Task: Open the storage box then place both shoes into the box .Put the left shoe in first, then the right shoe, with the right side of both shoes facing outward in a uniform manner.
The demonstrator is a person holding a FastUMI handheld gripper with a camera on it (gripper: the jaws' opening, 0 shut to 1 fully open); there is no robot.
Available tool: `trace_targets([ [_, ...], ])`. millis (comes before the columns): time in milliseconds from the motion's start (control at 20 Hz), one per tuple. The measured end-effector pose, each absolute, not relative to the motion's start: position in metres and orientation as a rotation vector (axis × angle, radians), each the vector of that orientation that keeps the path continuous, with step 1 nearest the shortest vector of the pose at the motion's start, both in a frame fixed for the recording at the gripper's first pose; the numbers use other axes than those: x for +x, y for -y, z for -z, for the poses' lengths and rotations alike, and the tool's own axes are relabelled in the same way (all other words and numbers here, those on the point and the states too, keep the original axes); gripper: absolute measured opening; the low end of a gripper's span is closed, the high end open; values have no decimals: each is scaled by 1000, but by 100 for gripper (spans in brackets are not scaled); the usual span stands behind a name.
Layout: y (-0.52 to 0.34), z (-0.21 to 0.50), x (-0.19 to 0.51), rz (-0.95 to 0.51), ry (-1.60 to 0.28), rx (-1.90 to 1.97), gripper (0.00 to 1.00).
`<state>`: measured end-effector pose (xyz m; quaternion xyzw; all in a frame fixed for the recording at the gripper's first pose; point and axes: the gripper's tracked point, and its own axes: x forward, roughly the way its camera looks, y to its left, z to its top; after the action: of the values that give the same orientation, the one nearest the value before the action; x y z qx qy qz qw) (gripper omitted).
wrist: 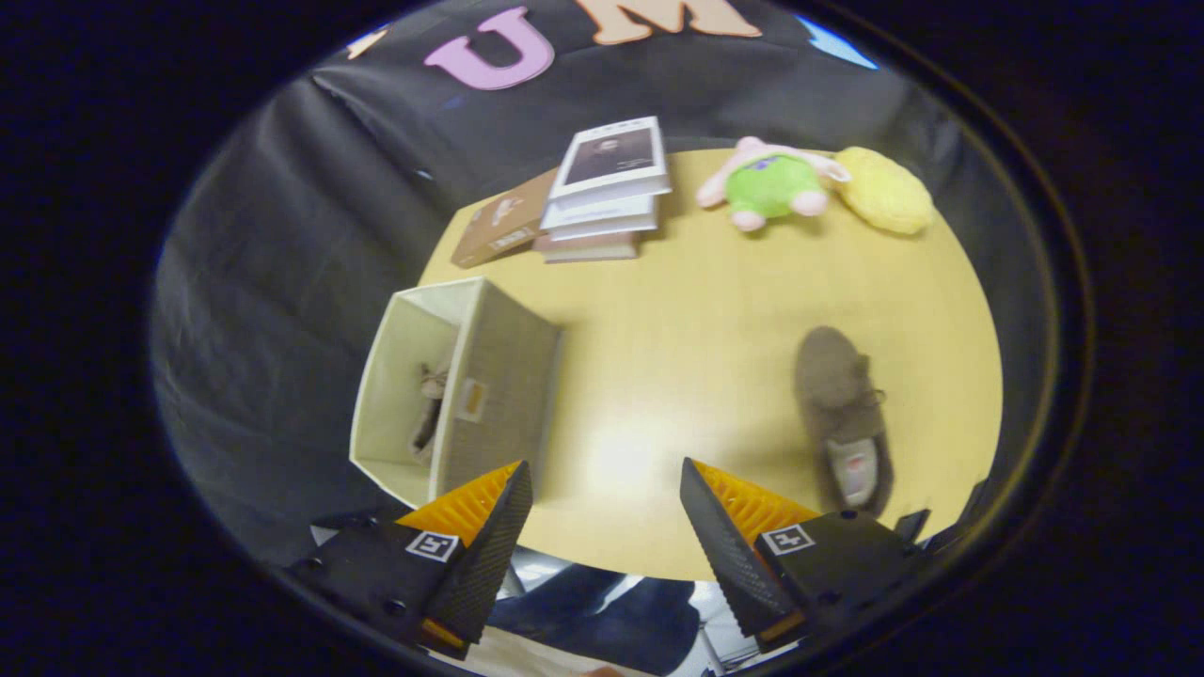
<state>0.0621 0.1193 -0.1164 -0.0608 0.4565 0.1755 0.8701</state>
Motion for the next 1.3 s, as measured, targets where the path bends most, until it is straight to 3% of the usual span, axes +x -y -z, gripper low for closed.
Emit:
trace_targets([
  [250, -6, 115, 98, -190, -933, -170, 99],
  [500, 72, 150, 126, -64, -997, -210, 78],
  [900, 97, 190, 161, -72, -1042, -244, 45],
  [1000, 97, 196, 164, -94, -1036, -294, 50],
  [1200, 94, 208, 166, -98, -1072, -324, 17],
  [1300, 93, 210, 165, -109, -1066, -365, 17],
])
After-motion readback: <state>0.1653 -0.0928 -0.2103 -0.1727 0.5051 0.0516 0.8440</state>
